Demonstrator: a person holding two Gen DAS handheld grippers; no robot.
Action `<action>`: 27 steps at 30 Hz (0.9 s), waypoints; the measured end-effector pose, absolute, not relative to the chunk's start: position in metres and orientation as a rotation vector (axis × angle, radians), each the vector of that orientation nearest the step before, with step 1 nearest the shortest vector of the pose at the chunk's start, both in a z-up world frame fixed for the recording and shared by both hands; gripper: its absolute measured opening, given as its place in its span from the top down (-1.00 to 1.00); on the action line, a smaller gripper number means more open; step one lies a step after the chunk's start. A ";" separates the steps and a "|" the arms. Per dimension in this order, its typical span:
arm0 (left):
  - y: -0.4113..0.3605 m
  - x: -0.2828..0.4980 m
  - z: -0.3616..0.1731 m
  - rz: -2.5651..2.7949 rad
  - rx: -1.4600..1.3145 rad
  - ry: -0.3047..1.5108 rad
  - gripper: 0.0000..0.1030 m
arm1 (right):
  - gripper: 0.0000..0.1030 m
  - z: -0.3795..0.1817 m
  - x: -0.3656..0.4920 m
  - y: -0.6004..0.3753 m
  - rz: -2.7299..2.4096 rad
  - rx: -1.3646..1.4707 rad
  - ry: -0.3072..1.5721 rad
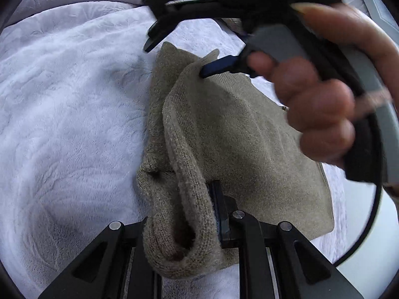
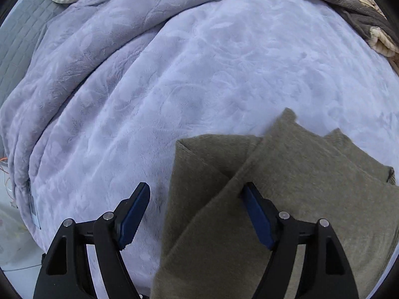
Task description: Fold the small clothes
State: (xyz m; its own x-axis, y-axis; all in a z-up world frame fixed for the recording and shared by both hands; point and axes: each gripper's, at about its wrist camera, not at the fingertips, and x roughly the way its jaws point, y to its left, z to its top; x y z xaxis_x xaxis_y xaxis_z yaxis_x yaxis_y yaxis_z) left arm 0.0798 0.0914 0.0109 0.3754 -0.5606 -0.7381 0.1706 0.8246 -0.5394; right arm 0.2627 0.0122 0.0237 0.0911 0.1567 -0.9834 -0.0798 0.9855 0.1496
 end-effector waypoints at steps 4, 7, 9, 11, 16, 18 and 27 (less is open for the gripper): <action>0.098 0.076 0.012 -0.483 -0.410 1.079 0.71 | -0.24 0.009 0.264 0.037 0.125 -0.120 1.483; 0.100 0.069 0.018 -0.487 -0.397 1.065 0.77 | 0.34 0.010 0.259 0.035 0.110 -0.174 1.469; 0.100 0.065 0.024 -0.483 -0.377 1.057 0.78 | 0.54 0.016 0.255 0.022 0.130 -0.109 1.458; 0.095 0.062 0.029 -0.468 -0.341 1.056 0.78 | 0.57 0.024 0.251 0.010 0.163 -0.056 1.439; 0.081 0.053 0.043 -0.428 -0.236 1.041 0.78 | 0.60 0.040 0.237 -0.001 0.217 -0.022 1.388; 0.077 0.049 0.047 -0.418 -0.212 1.038 0.78 | 0.60 0.048 0.233 -0.005 0.233 -0.001 1.369; 0.063 0.037 0.069 -0.380 -0.123 1.031 0.82 | 0.60 0.083 0.232 -0.042 0.300 0.114 1.295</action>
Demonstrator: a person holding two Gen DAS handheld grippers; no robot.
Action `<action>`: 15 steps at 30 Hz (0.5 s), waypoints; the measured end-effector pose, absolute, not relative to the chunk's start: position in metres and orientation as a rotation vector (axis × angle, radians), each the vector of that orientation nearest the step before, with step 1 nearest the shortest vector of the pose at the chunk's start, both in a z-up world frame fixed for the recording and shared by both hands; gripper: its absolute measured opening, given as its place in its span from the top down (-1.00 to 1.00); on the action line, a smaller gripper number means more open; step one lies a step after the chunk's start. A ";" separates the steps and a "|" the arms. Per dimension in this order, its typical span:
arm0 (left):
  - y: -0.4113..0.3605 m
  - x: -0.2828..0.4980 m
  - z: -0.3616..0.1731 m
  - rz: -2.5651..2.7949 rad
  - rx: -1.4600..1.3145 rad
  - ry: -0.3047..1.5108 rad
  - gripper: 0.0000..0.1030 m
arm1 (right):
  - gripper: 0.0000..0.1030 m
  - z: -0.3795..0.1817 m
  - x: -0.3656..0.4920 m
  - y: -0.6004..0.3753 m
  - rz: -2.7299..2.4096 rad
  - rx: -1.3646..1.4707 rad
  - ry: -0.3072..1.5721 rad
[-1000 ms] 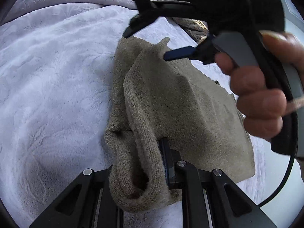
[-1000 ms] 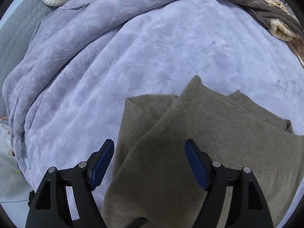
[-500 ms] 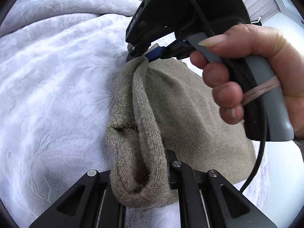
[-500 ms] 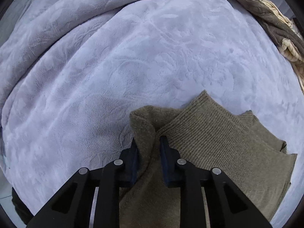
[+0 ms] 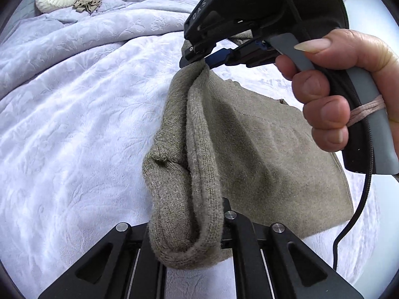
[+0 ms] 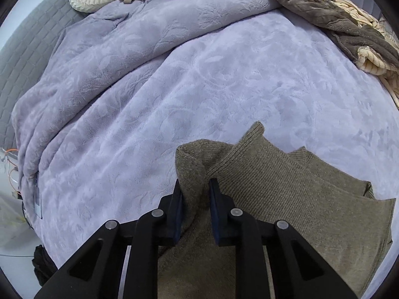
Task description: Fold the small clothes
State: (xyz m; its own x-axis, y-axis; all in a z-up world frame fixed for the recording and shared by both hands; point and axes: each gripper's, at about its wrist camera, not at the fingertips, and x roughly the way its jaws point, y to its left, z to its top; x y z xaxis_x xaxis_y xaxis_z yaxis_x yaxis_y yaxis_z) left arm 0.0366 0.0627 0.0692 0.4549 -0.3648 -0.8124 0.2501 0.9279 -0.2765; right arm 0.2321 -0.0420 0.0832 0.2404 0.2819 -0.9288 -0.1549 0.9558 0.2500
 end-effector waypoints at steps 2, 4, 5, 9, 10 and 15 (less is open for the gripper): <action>0.055 0.034 0.073 -0.371 -0.100 1.027 0.82 | 0.60 0.090 0.229 -0.052 0.313 0.128 1.279; 0.048 0.032 0.078 -0.360 -0.078 1.025 0.82 | 0.60 0.095 0.231 -0.061 0.326 0.145 1.267; 0.047 0.032 0.079 -0.353 -0.067 1.024 0.82 | 0.60 0.097 0.229 -0.065 0.333 0.152 1.261; 0.029 0.026 0.090 -0.320 -0.007 1.018 0.82 | 0.61 0.103 0.224 -0.082 0.349 0.181 1.246; 0.025 0.024 0.093 -0.318 0.007 1.014 0.82 | 0.61 0.106 0.222 -0.087 0.355 0.187 1.238; 0.017 0.026 0.096 -0.318 0.061 1.006 0.82 | 0.61 0.115 0.214 -0.109 0.363 0.231 1.209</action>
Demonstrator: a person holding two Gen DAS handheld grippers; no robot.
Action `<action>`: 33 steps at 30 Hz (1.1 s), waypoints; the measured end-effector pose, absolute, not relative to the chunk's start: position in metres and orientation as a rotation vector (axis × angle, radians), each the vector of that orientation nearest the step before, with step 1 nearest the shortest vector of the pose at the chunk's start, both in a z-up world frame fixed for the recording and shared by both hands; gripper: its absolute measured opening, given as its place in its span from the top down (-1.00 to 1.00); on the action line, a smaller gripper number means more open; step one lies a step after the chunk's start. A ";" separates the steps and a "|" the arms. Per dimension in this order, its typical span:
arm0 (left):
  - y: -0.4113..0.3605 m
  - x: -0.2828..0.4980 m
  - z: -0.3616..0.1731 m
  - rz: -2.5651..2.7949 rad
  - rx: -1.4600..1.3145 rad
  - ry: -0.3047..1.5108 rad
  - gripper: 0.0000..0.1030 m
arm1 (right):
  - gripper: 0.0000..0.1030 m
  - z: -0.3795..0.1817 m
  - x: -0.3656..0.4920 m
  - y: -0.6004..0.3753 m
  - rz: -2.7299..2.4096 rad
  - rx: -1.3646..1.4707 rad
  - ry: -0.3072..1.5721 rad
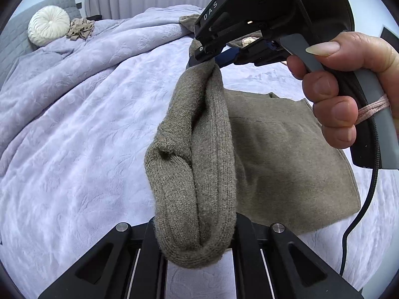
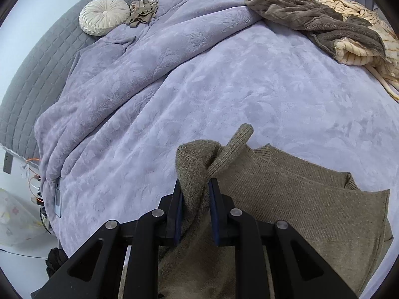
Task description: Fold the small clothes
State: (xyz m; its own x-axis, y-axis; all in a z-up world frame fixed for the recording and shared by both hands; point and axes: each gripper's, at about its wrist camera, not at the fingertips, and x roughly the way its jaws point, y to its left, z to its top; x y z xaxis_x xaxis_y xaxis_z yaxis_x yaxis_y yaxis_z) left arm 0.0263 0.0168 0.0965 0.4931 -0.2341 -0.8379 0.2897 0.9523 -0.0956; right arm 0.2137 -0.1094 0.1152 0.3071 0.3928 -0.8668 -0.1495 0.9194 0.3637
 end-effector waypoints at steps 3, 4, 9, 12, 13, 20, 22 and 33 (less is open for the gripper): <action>0.005 0.024 0.102 -0.309 0.090 1.010 0.82 | 0.61 0.119 0.209 -0.123 0.361 0.243 1.199; 0.001 0.023 0.104 -0.307 0.102 1.010 0.82 | 0.61 0.120 0.208 -0.127 0.361 0.249 1.196; -0.023 0.021 0.110 -0.296 0.168 1.004 0.82 | 0.61 0.126 0.202 -0.150 0.365 0.276 1.178; -0.041 0.015 0.114 -0.293 0.199 1.003 0.82 | 0.61 0.130 0.198 -0.164 0.370 0.297 1.166; -0.046 0.014 0.116 -0.292 0.207 1.003 0.82 | 0.61 0.130 0.196 -0.169 0.371 0.303 1.163; -0.070 0.010 0.120 -0.293 0.258 1.003 0.82 | 0.61 0.130 0.187 -0.202 0.370 0.369 1.145; -0.073 0.011 0.120 -0.292 0.271 1.004 0.82 | 0.61 0.130 0.185 -0.210 0.367 0.380 1.140; -0.110 0.003 0.126 -0.312 0.343 0.991 0.82 | 0.61 0.134 0.166 -0.256 0.359 0.393 1.097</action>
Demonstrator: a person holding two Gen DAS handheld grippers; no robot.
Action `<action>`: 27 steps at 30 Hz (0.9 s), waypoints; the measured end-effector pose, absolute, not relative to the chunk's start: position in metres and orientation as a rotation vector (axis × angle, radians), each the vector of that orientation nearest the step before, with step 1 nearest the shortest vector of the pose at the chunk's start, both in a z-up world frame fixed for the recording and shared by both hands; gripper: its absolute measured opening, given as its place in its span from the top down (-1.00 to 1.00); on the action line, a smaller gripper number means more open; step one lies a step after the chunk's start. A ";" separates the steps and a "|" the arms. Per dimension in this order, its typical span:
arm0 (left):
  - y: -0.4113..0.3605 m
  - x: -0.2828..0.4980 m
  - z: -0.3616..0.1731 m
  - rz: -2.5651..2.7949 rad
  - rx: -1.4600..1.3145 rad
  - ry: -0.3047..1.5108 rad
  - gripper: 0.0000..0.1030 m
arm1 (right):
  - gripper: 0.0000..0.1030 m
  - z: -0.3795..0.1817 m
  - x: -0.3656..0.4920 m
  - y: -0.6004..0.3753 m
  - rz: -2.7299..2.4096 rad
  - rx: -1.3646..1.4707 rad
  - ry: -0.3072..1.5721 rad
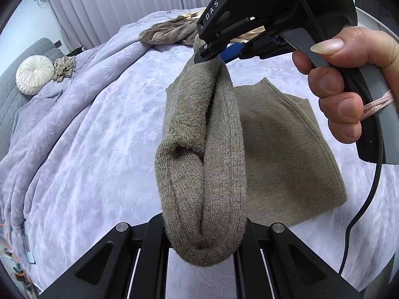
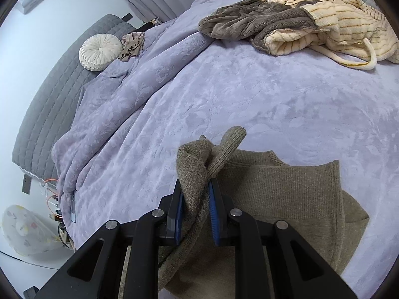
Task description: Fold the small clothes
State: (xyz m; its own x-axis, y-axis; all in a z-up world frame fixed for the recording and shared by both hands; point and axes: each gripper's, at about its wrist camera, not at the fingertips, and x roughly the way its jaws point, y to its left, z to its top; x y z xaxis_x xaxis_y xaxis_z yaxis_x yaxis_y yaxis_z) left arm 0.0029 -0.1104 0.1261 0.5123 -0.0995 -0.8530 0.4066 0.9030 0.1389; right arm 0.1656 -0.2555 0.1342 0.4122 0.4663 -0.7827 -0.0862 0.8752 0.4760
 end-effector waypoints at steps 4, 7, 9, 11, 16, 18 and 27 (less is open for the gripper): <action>-0.127 -0.003 0.128 -0.323 0.384 0.980 0.82 | 0.61 0.137 0.156 -0.277 0.354 0.401 1.084; -0.141 -0.007 0.128 -0.334 0.410 0.971 0.82 | 0.61 0.137 0.149 -0.294 0.350 0.411 1.074; -0.151 -0.011 0.127 -0.338 0.429 0.966 0.82 | 0.61 0.136 0.145 -0.306 0.346 0.417 1.070; -0.160 -0.013 0.126 -0.344 0.446 0.967 0.82 | 0.61 0.134 0.141 -0.315 0.341 0.423 1.069; -0.182 -0.019 0.123 -0.362 0.493 0.961 0.82 | 0.61 0.133 0.134 -0.338 0.340 0.431 1.059; -0.193 -0.020 0.119 -0.366 0.511 0.964 0.82 | 0.61 0.132 0.131 -0.347 0.341 0.433 1.055; -0.235 -0.028 0.091 -0.392 0.606 0.983 0.82 | 0.61 0.108 0.120 -0.383 0.331 0.458 1.065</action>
State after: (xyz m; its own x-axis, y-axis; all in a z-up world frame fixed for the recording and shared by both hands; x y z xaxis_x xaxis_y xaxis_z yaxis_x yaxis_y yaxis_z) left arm -0.0276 -0.2354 0.0908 0.5064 -0.0391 -0.8614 0.5644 0.7703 0.2969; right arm 0.1199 -0.3833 0.1080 0.4503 0.4719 -0.7580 -0.0406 0.8589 0.5106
